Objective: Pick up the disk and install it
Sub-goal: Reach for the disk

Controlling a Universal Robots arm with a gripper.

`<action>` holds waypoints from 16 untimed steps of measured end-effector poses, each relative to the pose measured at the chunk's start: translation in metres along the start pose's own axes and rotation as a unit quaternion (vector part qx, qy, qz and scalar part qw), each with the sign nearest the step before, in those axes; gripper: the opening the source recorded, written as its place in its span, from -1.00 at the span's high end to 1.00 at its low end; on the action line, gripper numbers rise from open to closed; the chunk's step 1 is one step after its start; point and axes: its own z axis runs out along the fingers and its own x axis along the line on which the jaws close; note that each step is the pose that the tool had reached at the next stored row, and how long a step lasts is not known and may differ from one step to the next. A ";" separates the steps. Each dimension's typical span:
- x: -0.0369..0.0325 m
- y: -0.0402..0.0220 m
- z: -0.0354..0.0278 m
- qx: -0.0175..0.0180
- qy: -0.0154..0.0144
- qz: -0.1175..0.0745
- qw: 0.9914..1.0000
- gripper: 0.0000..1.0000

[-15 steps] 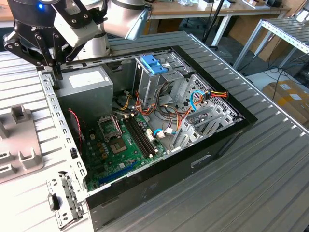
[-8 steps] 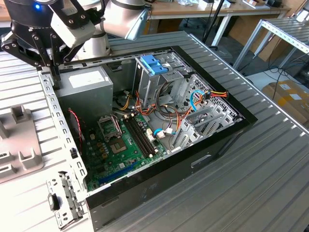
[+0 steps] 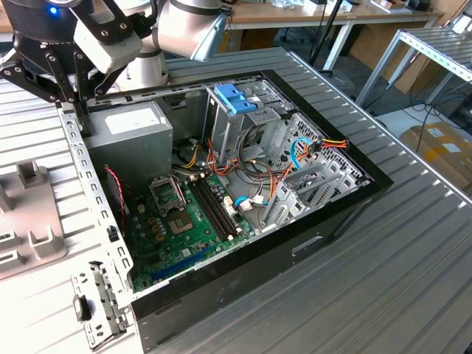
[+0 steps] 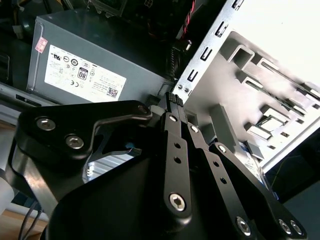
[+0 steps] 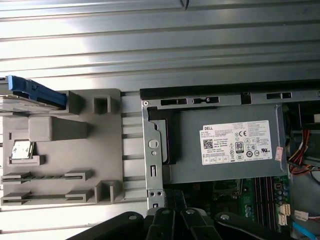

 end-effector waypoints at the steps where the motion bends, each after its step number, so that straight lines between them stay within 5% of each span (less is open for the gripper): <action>1: 0.0008 -0.0001 0.0000 0.000 0.000 0.000 1.000 0.79; 16: 0.0116 -0.0009 0.0003 0.000 0.000 0.000 1.000 0.79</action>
